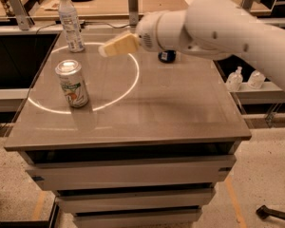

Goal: Move blue plastic bottle near pepsi can

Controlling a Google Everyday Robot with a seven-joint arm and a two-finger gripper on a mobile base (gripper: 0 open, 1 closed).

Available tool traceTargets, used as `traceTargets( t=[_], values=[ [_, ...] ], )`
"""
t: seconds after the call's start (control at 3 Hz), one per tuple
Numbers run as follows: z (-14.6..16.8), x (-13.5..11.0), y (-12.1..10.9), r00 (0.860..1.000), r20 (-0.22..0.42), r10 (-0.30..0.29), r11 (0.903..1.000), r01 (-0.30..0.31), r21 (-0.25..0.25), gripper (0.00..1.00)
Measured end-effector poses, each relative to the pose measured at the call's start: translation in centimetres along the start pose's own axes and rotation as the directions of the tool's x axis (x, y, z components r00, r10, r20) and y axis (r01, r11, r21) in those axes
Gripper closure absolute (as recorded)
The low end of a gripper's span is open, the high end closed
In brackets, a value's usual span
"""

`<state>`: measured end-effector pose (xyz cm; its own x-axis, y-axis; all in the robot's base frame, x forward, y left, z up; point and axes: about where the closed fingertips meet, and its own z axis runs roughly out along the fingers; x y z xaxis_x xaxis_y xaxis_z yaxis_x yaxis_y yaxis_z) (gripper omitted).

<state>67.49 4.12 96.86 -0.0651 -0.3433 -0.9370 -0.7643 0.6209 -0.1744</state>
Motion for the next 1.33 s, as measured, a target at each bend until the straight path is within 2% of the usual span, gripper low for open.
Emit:
traceTargets(
  t=[0.33,0.67,1.0,1.33],
  values=[
    [4.7,-2.2,1.5,0.999,0.010,-0.038,0.9984,0.038,-0.042,0.00],
    [9.0,-5.2,3.2,0.995,0.009,-0.094,0.9928,0.095,-0.074,0.00],
    [11.6,-7.3,3.6,0.987,-0.015,-0.161,0.9869,0.161,-0.013,0.00],
    [14.9,-6.3,3.1,0.978,-0.080,-0.195,0.9789,0.199,0.046,0.00]
  ],
)
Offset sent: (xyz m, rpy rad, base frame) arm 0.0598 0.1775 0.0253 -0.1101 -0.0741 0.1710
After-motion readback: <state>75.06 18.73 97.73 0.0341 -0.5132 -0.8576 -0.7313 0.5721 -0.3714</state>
